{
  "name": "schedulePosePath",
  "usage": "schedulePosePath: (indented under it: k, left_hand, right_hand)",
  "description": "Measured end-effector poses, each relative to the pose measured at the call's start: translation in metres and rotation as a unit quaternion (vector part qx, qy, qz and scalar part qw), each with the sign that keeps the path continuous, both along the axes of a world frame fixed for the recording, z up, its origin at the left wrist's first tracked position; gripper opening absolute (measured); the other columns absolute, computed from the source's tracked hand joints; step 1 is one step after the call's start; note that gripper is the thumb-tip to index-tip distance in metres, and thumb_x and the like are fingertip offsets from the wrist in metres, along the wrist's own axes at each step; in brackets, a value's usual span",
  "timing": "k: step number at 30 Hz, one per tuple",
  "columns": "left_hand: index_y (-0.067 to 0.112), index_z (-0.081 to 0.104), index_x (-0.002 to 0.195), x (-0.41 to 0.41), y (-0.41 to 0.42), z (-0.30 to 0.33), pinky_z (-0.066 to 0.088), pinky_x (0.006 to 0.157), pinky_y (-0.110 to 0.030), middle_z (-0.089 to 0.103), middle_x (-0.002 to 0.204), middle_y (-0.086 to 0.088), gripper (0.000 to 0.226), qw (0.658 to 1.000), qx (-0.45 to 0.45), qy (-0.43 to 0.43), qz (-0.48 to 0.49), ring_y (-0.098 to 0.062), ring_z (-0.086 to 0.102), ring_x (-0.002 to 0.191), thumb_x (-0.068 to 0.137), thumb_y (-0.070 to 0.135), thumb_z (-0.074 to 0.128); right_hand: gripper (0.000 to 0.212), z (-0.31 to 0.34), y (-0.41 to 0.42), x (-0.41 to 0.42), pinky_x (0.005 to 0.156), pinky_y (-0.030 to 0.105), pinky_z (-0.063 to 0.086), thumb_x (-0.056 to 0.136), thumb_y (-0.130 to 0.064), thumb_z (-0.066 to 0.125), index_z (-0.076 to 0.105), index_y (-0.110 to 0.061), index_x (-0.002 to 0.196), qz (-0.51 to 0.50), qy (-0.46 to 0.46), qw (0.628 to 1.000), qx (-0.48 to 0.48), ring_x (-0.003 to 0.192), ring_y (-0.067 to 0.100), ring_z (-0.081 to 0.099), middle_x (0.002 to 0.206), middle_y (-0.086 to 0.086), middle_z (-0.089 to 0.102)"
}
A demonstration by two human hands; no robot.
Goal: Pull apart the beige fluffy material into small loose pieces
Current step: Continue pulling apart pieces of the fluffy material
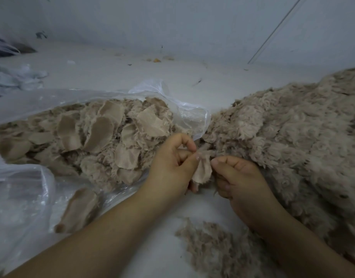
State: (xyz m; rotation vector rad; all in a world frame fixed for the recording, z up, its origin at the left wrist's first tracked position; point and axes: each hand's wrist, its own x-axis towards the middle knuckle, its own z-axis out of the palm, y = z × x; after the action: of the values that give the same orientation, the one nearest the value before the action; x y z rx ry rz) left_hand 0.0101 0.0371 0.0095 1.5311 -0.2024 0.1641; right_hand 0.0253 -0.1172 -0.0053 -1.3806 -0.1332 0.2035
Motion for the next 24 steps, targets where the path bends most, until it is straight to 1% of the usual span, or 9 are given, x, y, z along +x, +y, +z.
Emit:
schedulePosePath:
  k: [2,4,6,7,10,12,16,19,24]
  left_hand:
    - [0.011,0.051,0.086,0.003,0.004,0.003,0.038,0.037,-0.028,0.054,0.053,0.001,0.018,0.997,0.05,-0.058,0.033,-0.013,0.047,0.041,0.096,-0.003,0.052]
    - [0.011,0.056,0.085,0.007,0.013,0.008,0.044,0.051,-0.032,0.053,0.063,0.007,0.016,0.967,0.163,-0.161,0.109,-0.006,0.048,0.054,0.091,-0.003,0.053]
    - [0.007,0.062,0.087,0.012,0.027,0.015,0.042,0.06,-0.021,0.056,0.073,0.009,0.012,0.897,0.295,-0.254,0.208,-0.006,0.051,0.065,0.089,0.0,0.053]
    - [0.006,0.064,0.089,0.014,0.036,0.02,0.043,0.061,-0.024,0.061,0.078,0.003,0.013,0.855,0.361,-0.269,0.258,-0.012,0.054,0.069,0.089,0.003,0.052]
    - [0.003,0.065,0.088,0.02,0.056,0.027,0.044,0.058,-0.04,0.061,0.092,-0.015,0.013,0.732,0.57,-0.164,0.335,-0.035,0.057,0.083,0.081,0.007,0.054]
    - [0.001,0.061,0.083,0.019,0.057,0.027,0.034,0.06,-0.04,0.052,0.1,-0.021,0.011,0.693,0.64,-0.077,0.323,-0.04,0.049,0.093,0.073,0.002,0.057]
    - [-0.001,0.056,0.074,0.017,0.049,0.029,0.024,0.057,-0.036,0.05,0.09,-0.023,0.012,0.669,0.653,-0.103,0.341,-0.041,0.049,0.084,0.063,-0.003,0.059]
    - [0.002,0.052,0.076,0.016,0.043,0.032,0.021,0.057,-0.035,0.049,0.084,-0.021,0.02,0.683,0.608,-0.181,0.362,-0.036,0.047,0.075,0.059,-0.008,0.056]
    - [-0.002,0.055,0.071,0.009,0.026,0.027,0.036,0.049,-0.037,0.051,0.081,-0.017,0.008,0.764,0.539,-0.242,0.258,-0.031,0.048,0.069,0.067,-0.007,0.058]
  right_hand:
    - [0.028,-0.003,0.0,0.002,0.036,0.017,0.026,0.097,-0.012,0.053,0.067,-0.007,0.074,-0.014,0.006,1.0,0.001,0.037,0.005,0.026,0.045,-0.002,0.036]
    - [0.032,-0.005,0.001,0.004,0.035,0.018,0.024,0.098,-0.011,0.052,0.068,-0.012,0.069,-0.023,0.009,1.0,0.0,0.037,0.006,0.024,0.045,-0.003,0.033]
    - [0.038,-0.006,0.001,0.004,0.036,0.017,0.023,0.098,-0.01,0.052,0.07,-0.017,0.065,-0.025,0.009,1.0,-0.003,0.037,0.006,0.023,0.045,-0.003,0.033]
    - [0.04,-0.006,0.001,0.004,0.036,0.017,0.023,0.098,-0.009,0.052,0.07,-0.018,0.064,-0.023,0.007,1.0,-0.009,0.037,0.006,0.023,0.045,-0.004,0.033]
    - [0.04,-0.005,0.001,0.003,0.037,0.017,0.024,0.098,-0.009,0.051,0.071,-0.019,0.064,-0.02,0.004,0.999,-0.025,0.037,0.007,0.023,0.044,-0.003,0.033]
    - [0.039,-0.004,0.001,0.002,0.037,0.018,0.024,0.097,-0.009,0.052,0.071,-0.019,0.065,-0.021,0.001,0.999,-0.027,0.037,0.007,0.023,0.044,-0.003,0.033]
    - [0.036,-0.004,0.001,0.002,0.037,0.018,0.025,0.097,-0.01,0.053,0.071,-0.017,0.066,-0.023,0.002,0.999,-0.03,0.039,0.008,0.024,0.047,-0.001,0.033]
    - [0.035,-0.004,0.001,0.002,0.037,0.017,0.025,0.096,-0.009,0.053,0.071,-0.016,0.067,-0.023,0.005,0.999,-0.024,0.038,0.007,0.024,0.047,-0.002,0.033]
    - [0.033,-0.003,0.002,0.002,0.037,0.017,0.025,0.096,-0.011,0.054,0.07,-0.016,0.067,-0.022,0.006,0.999,-0.026,0.038,0.007,0.025,0.045,-0.003,0.034]
